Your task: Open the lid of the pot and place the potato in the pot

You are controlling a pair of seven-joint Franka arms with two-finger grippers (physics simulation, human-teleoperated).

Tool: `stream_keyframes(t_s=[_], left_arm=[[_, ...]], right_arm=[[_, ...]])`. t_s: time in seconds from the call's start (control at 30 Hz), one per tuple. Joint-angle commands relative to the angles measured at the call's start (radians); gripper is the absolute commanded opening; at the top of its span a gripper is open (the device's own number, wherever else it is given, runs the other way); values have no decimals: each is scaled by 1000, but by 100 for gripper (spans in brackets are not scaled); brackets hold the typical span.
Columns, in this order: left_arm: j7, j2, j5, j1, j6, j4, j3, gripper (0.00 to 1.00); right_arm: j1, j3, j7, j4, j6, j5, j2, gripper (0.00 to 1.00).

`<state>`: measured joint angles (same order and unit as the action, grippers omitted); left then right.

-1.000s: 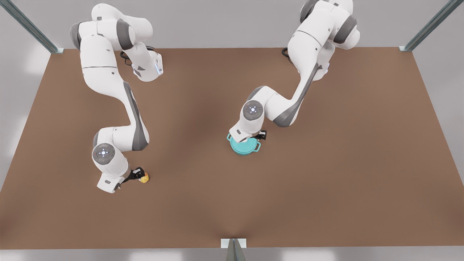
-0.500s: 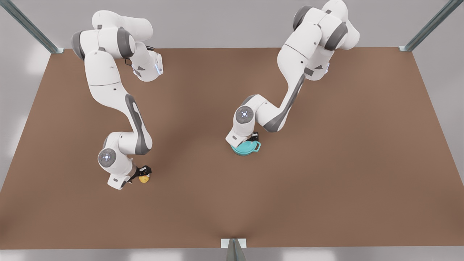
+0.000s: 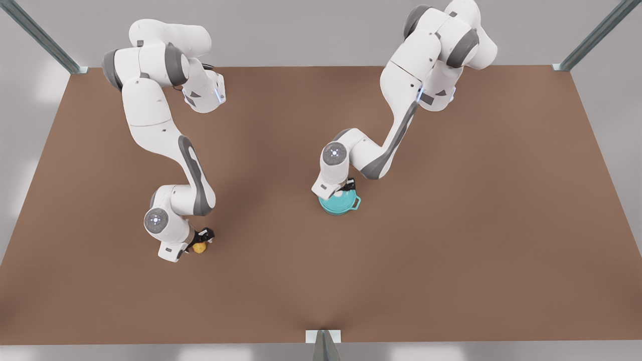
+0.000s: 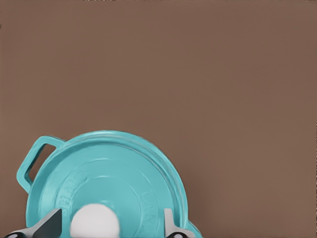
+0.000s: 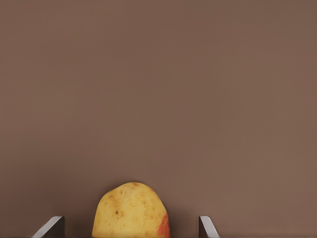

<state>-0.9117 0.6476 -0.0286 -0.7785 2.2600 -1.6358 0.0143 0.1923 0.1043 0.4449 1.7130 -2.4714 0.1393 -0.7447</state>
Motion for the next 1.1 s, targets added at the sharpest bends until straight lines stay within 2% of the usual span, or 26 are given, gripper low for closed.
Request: stream_keyframes(t_s=[0.0,0.07,0.1,0.17,0.23,0.33,0.4,0.47,0.53,0.63,0.67,0.7,0.77,0.8,0.87,0.93,0.97,1.0,1.03,1.07], left_arm=[[-102,-6,-2,-1,9,1,1,82],[-104,-8,-2,-1,7,1,3,59],[-104,-9,-2,-1,4,1,3,52],[-105,-11,-2,-2,3,-1,3,45],[-104,-16,-14,-4,-23,1,4,43],[-58,-8,-24,28,-43,105,65,43],[151,26,-10,212,-43,160,65,43],[247,112,-11,281,-4,198,67,43],[254,184,-17,306,93,205,67,43],[272,193,-17,311,102,205,67,44],[272,193,-19,311,102,205,67,50],[281,191,-22,311,102,205,67,100],[368,184,-22,326,92,205,69,100],[562,170,-1,398,52,203,59,100],[800,126,113,507,-269,287,56,100],[885,-77,130,593,-623,300,56,100],[899,-229,171,624,-717,271,65,100],[907,-391,144,627,-682,160,65,100],[902,-542,84,621,-554,-4,58,100],[902,-496,82,614,-562,20,56,100]], right_arm=[[-1,0,87,0,-6,3,-2,100],[-1,0,87,11,-27,3,-2,100],[-2,0,87,11,-27,3,-2,100],[-2,0,92,11,-26,3,-1,81],[-2,0,92,11,-18,3,1,69],[-2,0,92,11,-12,3,5,63],[-2,0,94,11,-12,3,5,59],[-2,0,94,11,-12,3,5,55],[-2,0,103,11,-12,3,7,50],[-2,0,109,11,-11,3,10,47],[-2,0,126,11,-9,3,15,44],[-1,0,127,11,-7,3,16,43],[-1,0,129,11,8,3,24,41],[-1,0,129,11,16,3,28,41],[7,-2,129,10,29,3,51,41],[19,-2,126,8,85,3,97,41],[29,-2,121,8,111,3,120,41],[41,-2,124,5,115,3,131,41],[56,-6,120,3,137,3,151,41],[76,-6,112,2,158,3,176,41]])
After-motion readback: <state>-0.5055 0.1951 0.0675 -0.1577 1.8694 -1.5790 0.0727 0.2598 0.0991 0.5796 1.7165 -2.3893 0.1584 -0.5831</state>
